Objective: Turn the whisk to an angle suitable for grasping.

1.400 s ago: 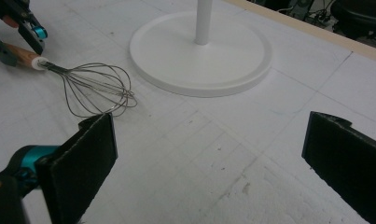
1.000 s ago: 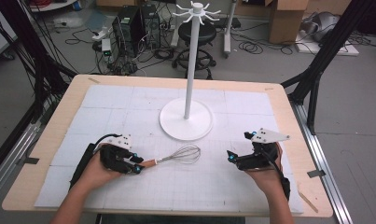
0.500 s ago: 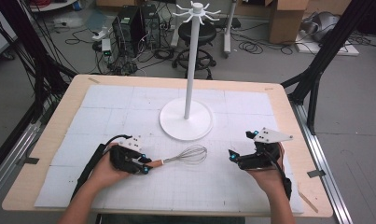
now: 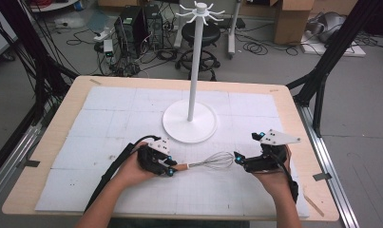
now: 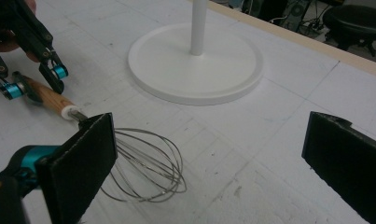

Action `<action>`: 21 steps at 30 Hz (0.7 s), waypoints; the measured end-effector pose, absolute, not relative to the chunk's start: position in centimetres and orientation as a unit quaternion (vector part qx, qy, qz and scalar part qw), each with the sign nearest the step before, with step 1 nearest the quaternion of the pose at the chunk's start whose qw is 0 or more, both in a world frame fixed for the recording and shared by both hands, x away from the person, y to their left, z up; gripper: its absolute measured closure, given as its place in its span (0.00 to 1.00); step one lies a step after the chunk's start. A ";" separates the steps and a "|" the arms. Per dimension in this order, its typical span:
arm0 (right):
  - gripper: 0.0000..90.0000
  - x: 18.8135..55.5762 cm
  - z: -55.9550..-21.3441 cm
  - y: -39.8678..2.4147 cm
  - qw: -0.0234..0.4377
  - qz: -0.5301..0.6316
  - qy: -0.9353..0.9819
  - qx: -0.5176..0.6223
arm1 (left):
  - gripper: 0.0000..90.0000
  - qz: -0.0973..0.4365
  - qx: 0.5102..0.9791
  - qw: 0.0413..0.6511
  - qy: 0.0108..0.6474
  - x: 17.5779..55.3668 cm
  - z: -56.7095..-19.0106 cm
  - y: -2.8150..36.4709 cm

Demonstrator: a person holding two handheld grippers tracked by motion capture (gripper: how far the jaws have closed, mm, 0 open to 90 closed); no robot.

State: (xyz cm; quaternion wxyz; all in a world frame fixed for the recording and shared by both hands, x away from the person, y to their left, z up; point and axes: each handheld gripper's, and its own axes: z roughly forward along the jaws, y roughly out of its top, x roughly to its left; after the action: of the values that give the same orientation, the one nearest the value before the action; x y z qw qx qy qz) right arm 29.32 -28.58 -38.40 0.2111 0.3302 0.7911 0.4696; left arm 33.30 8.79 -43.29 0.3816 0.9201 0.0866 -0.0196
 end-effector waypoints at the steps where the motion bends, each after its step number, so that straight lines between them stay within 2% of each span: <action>1: 0.02 29.3 -38.4 -28.6 0.211 0.470 0.791 0.330 | 0.76 -0.019 0.921 0.380 0.083 33.3 -43.3 8.5; 12: 0.02 29.3 -38.4 -28.6 0.209 0.472 0.790 0.332 | 0.75 -0.022 0.922 0.378 0.078 33.3 -43.2 6.9; 13: 0.02 29.3 -38.4 -28.6 0.209 0.471 0.790 0.333 | 0.73 -0.028 0.920 0.384 0.079 33.3 -43.1 7.0; 14: 0.02 29.3 -38.4 -28.7 0.209 0.471 0.790 0.332 | 0.67 -0.029 0.918 0.388 0.081 33.3 -42.9 7.2; 21: 0.02 29.2 -38.4 -28.8 0.210 0.470 0.790 0.332 | 0.58 -0.031 0.895 0.433 0.106 33.1 -41.3 9.3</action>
State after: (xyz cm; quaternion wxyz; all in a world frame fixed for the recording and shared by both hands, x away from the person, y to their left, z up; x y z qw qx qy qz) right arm 29.22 -28.76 -38.36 0.2104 0.3316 0.7902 0.4705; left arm 33.10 9.30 -41.28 0.4326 0.8948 0.1058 -0.0307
